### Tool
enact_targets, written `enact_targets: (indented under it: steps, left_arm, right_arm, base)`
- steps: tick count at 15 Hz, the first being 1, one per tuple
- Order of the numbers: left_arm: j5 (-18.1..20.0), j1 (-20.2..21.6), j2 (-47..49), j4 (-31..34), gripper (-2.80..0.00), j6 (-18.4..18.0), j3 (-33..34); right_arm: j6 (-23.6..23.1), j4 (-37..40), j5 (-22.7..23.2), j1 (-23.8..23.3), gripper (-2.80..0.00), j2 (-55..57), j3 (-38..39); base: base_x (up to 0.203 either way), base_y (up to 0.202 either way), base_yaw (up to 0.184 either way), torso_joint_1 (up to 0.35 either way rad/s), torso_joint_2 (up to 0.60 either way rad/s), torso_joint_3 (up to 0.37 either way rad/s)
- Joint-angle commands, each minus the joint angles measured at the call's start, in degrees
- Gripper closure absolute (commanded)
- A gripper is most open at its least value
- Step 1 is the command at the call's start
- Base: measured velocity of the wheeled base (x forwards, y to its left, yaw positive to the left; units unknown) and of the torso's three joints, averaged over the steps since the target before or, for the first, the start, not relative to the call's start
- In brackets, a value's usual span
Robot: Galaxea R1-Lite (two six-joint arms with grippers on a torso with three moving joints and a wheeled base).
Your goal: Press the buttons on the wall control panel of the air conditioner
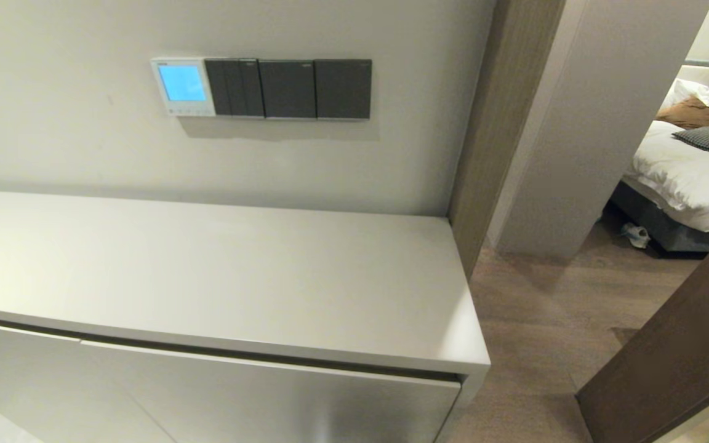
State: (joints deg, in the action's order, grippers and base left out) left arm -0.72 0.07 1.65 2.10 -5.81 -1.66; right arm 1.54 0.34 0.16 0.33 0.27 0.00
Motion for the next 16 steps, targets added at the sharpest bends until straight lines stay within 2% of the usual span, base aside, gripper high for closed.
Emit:
enact_targets:
  steps: [1, 16]
  left_arm:
    - [0.2, 0.01, -1.21, 0.54, 0.0, -0.26, -0.36]
    - [1.33, -0.07, -1.65, -0.26, 0.0, 0.27, 1.22]
  right_arm:
    - [-0.02, 0.01, 0.02, 0.02, 0.0, 0.07, 0.09]
    - [0.02, 0.01, 0.02, 0.02, 0.0, 0.0, 0.09]
  base:
    - [0.0, 0.0, 0.0, 0.0, 0.0, 0.0]
    - [0.0, 0.0, 0.0, 0.0, 0.0, 0.0]
